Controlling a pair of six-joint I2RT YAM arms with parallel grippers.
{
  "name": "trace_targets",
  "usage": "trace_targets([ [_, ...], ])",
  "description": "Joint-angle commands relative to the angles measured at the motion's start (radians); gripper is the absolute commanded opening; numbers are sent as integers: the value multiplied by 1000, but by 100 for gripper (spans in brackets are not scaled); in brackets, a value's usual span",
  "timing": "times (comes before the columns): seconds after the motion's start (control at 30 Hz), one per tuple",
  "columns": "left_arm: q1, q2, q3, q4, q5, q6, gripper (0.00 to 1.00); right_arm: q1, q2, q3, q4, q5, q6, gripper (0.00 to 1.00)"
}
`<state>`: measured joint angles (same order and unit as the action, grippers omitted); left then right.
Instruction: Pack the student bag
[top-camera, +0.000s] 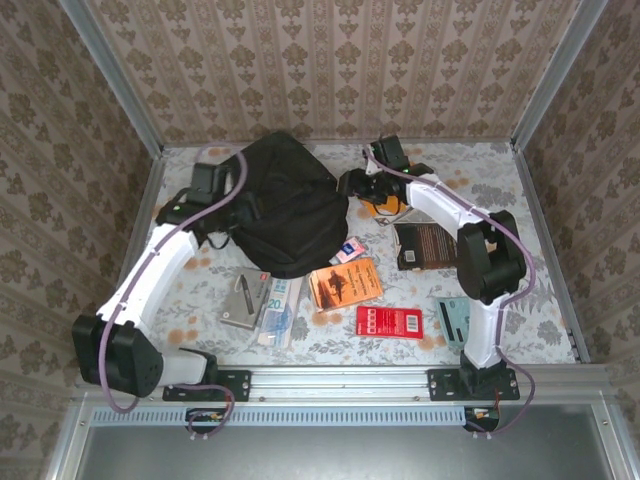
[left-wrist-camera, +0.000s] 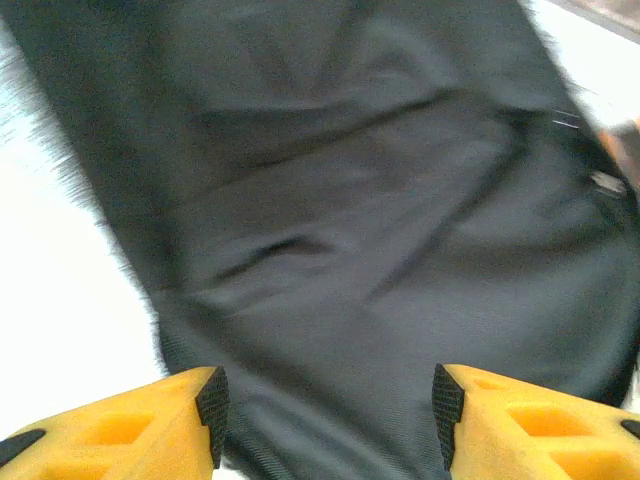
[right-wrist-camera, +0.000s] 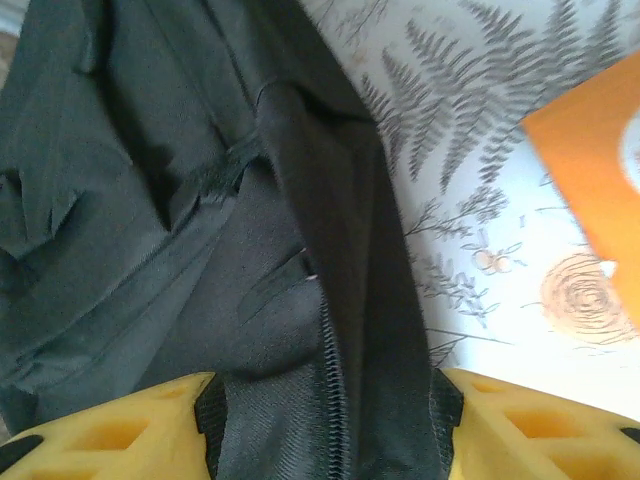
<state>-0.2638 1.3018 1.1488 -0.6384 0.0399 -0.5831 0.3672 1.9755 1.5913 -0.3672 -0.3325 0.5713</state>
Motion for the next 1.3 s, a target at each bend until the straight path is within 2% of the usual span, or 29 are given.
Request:
trace_targets([
  [0.0, 84, -3, -68, -37, -8, -147, 59, 15, 15, 29, -32, -56, -36, 58],
  [0.1, 114, 18, -104, -23, -40, -158, 59, 16, 20, 20, -18, -60, -33, 56],
  [0.27, 137, 132, -104, 70, 9, -175, 59, 18, 31, 9, -8, -71, -31, 53],
  [0.5, 141, 354, 38, 152, 127, -160, 53, 27, 21, -41, 40, -92, -8, 47],
  [0.6, 141, 418, 115, 155, 141, -141, 50, 34, 19, -72, 77, -110, 18, 45],
  [0.8, 148, 502, 309, 107, 87, -83, 50, 84, 6, -135, 150, -144, 78, 42],
  [0.93, 148, 547, 404, 71, 62, -47, 53, 164, -8, -182, 245, -181, 144, 42],
  [1.0, 148, 556, 436, 45, 30, -20, 54, 202, -8, -175, 251, -189, 147, 45],
  [1.07, 148, 545, 450, 21, -8, -5, 55, 217, -26, -171, 206, -123, 134, 54],
  [1.17, 143, 502, 436, 23, -8, -4, 56, 196, -88, -201, 144, 13, 122, 65],
  [1.27, 117, 455, 406, 40, 20, -9, 56, 149, -127, -226, 164, 7, 138, 69],
])
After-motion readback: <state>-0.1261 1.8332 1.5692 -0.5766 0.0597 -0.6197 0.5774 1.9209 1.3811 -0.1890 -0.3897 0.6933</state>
